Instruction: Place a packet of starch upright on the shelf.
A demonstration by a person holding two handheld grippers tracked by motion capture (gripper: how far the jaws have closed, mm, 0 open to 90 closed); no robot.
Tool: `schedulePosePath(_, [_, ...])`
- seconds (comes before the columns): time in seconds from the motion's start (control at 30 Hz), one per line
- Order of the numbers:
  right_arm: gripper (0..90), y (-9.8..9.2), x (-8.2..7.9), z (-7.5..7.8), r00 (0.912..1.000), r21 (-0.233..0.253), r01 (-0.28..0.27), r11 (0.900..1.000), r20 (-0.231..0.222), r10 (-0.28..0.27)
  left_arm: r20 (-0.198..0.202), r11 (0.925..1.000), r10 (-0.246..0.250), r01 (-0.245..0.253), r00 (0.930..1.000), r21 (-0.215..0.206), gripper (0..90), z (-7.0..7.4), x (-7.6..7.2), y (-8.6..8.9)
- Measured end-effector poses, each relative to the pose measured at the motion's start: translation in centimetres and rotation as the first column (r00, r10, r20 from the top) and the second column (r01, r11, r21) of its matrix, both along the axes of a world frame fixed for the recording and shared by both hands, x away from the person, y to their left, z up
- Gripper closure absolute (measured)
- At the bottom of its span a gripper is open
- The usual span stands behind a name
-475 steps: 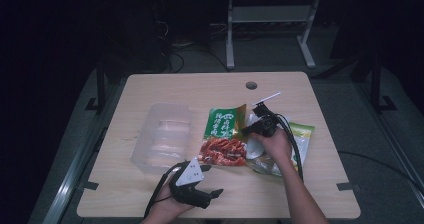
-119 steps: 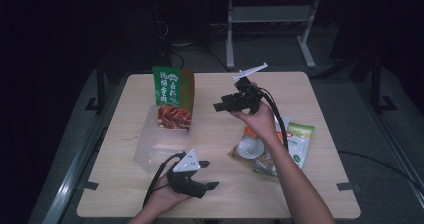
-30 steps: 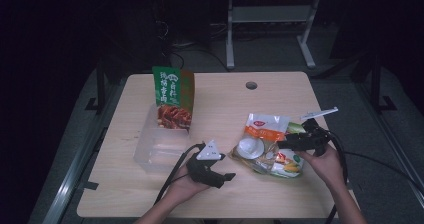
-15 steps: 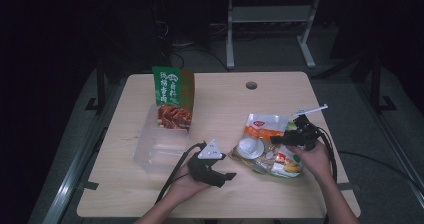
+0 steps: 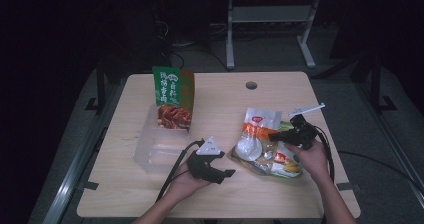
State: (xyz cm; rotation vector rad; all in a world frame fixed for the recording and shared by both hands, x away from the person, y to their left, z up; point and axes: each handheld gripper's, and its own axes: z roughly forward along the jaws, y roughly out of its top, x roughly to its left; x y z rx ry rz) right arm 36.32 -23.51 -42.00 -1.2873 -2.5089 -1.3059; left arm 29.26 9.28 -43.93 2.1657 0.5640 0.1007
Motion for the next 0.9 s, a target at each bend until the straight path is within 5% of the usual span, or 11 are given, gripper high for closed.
schedulePosePath(0.17, [90.0,0.8,-0.9,1.7,0.9956,-0.002,-0.067,0.998,0.066,0.067,0.004,0.9998,0.018,-0.018,0.9998,-0.009,26.9,0.2,0.1,0.0])
schedulePosePath(0.47, [90.0,1.7,-2.5,3.0,0.9736,0.001,-0.173,0.985,0.152,0.171,-0.004,0.999,0.039,-0.039,0.9992,-0.02,26.3,0.5,1.3,-0.6])
schedulePosePath(0.77, [90.0,1.8,-3.2,3.5,0.948,-0.017,-0.25,0.968,0.198,0.249,-0.07,0.9953,0.078,-0.082,0.9945,-0.052,31.5,0.1,3.1,-2.0])
schedulePosePath(0.9, [90.0,1.8,-3.3,3.5,0.9458,-0.017,-0.262,0.965,0.194,0.26,-0.108,0.9947,0.081,-0.087,0.9908,-0.054,40.4,-0.4,4.0,-2.7])
